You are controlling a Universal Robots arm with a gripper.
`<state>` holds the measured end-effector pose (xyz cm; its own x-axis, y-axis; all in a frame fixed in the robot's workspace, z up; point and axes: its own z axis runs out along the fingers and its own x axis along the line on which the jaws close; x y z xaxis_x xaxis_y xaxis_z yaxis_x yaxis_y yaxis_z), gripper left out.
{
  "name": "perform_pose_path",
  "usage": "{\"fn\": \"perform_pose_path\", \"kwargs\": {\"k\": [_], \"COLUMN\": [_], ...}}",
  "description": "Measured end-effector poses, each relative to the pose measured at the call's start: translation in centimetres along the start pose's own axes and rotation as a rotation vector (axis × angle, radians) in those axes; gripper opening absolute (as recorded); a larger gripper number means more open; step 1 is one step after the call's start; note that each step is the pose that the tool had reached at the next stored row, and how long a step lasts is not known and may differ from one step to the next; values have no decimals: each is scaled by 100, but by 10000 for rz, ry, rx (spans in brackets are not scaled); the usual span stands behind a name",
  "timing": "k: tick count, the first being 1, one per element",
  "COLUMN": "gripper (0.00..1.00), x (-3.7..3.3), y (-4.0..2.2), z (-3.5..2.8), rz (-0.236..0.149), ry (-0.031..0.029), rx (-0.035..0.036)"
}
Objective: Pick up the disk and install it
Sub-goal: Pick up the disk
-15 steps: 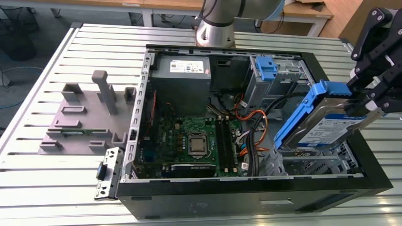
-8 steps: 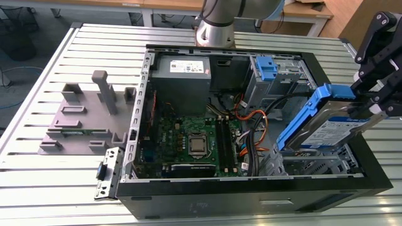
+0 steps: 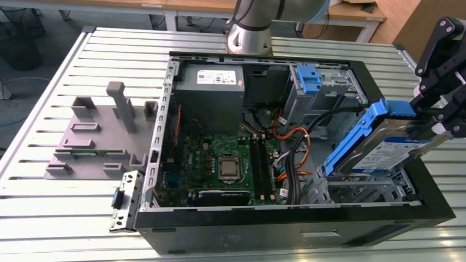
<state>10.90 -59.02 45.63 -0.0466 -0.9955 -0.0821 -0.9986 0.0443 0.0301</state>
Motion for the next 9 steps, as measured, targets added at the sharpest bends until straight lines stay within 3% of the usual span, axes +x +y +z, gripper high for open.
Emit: {"fn": "perform_pose_path", "kwargs": {"k": [9], "gripper": [35], "x": [1], "y": [-1], "z": [10], "rz": [-1], "ry": [-2], "rx": [0]}}
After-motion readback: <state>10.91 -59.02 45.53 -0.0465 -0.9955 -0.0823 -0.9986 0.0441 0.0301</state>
